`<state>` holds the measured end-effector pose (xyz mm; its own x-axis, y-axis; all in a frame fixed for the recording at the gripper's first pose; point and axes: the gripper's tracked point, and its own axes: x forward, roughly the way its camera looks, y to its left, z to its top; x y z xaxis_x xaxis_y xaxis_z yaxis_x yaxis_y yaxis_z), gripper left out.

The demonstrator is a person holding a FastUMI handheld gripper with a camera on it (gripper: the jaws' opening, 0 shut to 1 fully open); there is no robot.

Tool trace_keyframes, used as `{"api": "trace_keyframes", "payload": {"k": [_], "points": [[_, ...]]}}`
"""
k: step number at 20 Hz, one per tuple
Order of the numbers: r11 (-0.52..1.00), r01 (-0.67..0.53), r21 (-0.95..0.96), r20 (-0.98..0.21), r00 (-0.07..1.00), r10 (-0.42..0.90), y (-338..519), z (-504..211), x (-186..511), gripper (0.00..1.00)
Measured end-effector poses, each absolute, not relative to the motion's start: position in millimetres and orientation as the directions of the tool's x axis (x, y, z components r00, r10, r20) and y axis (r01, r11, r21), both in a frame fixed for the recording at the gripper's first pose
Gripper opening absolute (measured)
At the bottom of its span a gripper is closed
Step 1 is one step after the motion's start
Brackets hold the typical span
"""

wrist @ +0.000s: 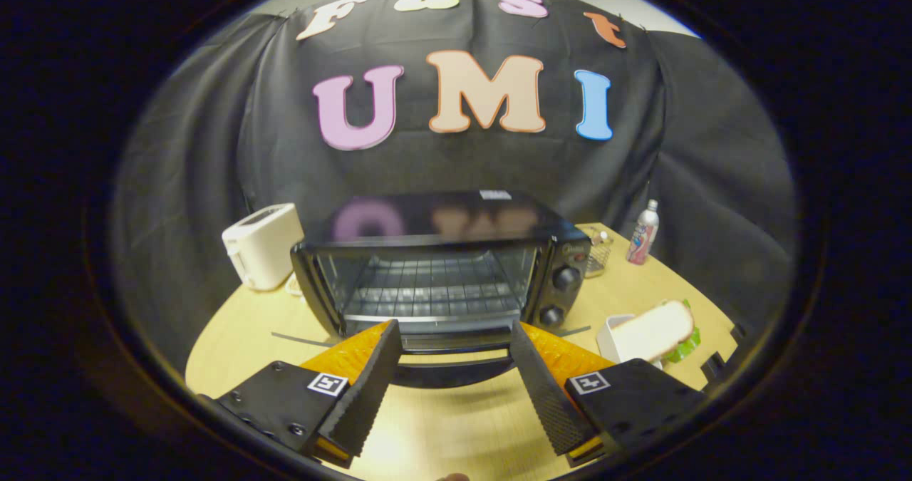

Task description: Open the toaster oven, put the food inside, and close the toaster oven door.

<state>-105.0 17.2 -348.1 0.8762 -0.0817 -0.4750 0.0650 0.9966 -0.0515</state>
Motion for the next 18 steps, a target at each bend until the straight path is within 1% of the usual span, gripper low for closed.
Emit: {"api": "trace_keyframes", "payload": {"k": [4,11,15,17,18], "points": [[0.995,0.058,-0.08,-0.554,0.827,-0.093,15.0,-386.6,-133.9,0.96],[0.996,0.065,-0.062,-0.662,0.745,-0.089,17.5,-453.8,-142.9,0.95],[0.997,0.066,-0.032,-0.656,0.751,-0.071,15.9,-450.7,-133.8,0.95],[0.997,0.079,-0.019,-0.622,0.779,-0.074,3.6,-432.2,-121.7,0.96],[0.994,0.106,-0.019,-0.6,0.794,-0.096,-9.9,-419.5,-114.5,0.96]]}}
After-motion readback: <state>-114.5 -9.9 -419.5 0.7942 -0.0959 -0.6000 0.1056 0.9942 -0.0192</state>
